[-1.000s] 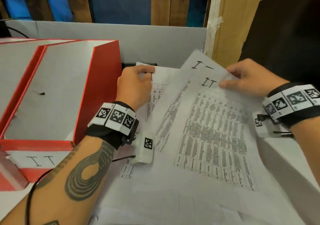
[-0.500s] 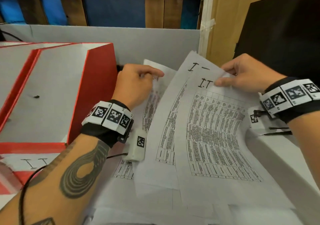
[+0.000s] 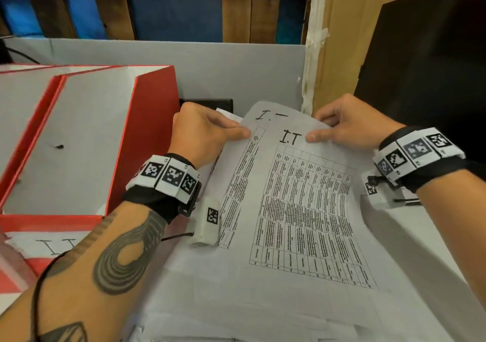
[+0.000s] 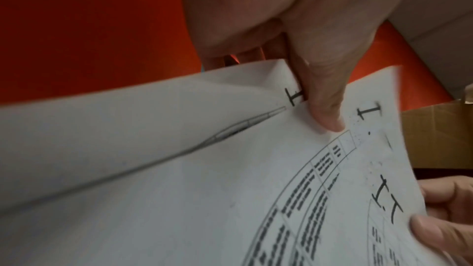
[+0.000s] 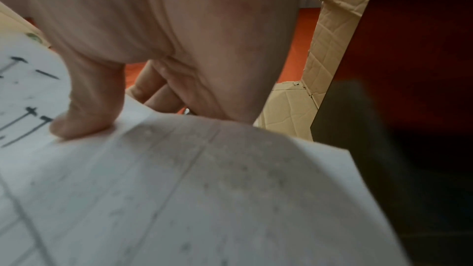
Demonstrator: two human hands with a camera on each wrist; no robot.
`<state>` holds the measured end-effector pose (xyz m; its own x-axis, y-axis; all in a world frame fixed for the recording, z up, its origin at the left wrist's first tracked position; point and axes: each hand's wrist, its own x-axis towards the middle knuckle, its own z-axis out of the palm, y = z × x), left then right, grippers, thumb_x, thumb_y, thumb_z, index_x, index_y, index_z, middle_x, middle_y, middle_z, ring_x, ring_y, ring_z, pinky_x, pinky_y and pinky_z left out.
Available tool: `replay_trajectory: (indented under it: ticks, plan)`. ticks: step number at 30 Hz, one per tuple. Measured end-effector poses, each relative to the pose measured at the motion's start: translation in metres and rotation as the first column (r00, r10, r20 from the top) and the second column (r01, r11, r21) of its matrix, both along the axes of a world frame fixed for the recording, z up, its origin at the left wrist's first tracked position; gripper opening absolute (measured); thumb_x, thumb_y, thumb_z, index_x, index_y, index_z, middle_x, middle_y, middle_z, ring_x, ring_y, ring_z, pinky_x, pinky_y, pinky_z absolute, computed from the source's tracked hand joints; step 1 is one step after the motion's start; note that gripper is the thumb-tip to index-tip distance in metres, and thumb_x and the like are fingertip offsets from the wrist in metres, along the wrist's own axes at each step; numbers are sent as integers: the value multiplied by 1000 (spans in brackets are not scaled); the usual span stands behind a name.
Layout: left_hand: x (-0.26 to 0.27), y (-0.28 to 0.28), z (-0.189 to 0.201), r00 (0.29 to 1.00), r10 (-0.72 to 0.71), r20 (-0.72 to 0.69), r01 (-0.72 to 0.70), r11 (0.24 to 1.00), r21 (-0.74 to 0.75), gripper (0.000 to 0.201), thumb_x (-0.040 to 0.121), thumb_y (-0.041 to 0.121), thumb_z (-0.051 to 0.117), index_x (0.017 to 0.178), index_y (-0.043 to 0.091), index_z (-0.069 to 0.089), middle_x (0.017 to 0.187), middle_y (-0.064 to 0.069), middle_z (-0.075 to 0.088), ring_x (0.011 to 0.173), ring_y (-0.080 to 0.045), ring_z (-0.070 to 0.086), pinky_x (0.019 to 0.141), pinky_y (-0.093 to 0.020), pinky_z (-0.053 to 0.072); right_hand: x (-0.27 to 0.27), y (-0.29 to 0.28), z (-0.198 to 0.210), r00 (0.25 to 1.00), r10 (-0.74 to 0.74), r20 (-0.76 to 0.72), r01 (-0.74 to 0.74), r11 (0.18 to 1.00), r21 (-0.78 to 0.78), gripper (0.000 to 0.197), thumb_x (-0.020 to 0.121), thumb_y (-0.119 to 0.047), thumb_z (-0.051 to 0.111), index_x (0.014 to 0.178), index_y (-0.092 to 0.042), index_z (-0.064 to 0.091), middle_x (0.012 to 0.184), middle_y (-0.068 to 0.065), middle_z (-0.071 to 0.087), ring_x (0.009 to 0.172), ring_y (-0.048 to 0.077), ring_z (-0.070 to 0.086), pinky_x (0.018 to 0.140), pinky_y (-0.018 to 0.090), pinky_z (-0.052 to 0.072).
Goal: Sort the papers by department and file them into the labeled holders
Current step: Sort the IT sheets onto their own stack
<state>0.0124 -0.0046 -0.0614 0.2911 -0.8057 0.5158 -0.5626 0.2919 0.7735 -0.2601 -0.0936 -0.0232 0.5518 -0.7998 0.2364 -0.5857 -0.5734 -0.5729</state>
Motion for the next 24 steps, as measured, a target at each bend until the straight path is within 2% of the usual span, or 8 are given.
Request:
replay_trajectory:
  ticks: [3,5,9,15,18,21,22,24]
  plan:
    - [5,-6,-3,999,-18,-29,16,998,-58,10,82,33,86,91,30,83,91,16,79,92,2,72,95,-29,57,-6,-5,-4,996,8,-93,-12,999,-42,12,86,-18,80,97,-13,81,90,-3,81,80,9,77,72,27,64]
    - [9,-8,-1,999,-33,-40,30,997,-74,27,90,18,75,115,27,78,107,12,78,102,-5,73,98,-37,58,-12,-11,-6,980,-23,-196,13,998,-56,13,85,-21,81,97,-16,82,91,-6,81,82,8,76,80,37,64]
    - [12,-11,4,997,-28,-76,20,994,-104,49,88,0,71,129,27,67,100,6,78,94,-8,76,91,-39,61,-18,-15,-11,968,-61,-244,39,995,-95,9,85,-25,82,93,-20,82,94,-5,79,89,15,75,87,49,61]
    - [-5,0,13,975,-154,-163,143,987,-76,39,93,13,75,127,22,58,92,-3,80,88,-14,78,85,-43,63,4,-14,-3,998,26,-54,-38,973,-228,15,83,-23,84,93,-13,81,154,-11,46,144,17,40,121,51,29]
    - [-14,9,20,955,-230,-186,223,973,-58,25,103,27,62,127,19,62,96,-8,80,87,-21,77,83,-50,63,21,-6,9,998,27,53,-15,977,-211,16,84,-17,83,95,-6,80,136,0,66,130,21,58,115,52,41]
    - [-13,17,28,896,-277,-346,277,960,-52,44,104,58,44,111,27,75,97,-4,80,91,-20,76,86,-45,60,32,0,24,985,-57,161,96,964,-248,20,86,-23,83,94,-4,78,99,14,76,95,30,73,89,54,59]
    - [-13,19,30,878,-300,-373,308,951,-40,45,101,59,48,106,26,77,97,-1,80,92,-18,77,86,-41,60,35,0,29,976,-92,196,145,951,-273,22,86,-26,83,94,-6,78,97,13,76,93,29,73,86,52,60]
    - [-10,21,31,927,-299,-227,314,949,31,29,94,46,69,109,22,75,99,6,80,93,-9,76,81,-28,62,39,1,36,949,-136,285,225,924,-309,23,84,-31,85,94,-13,77,99,5,75,93,21,72,83,42,61]
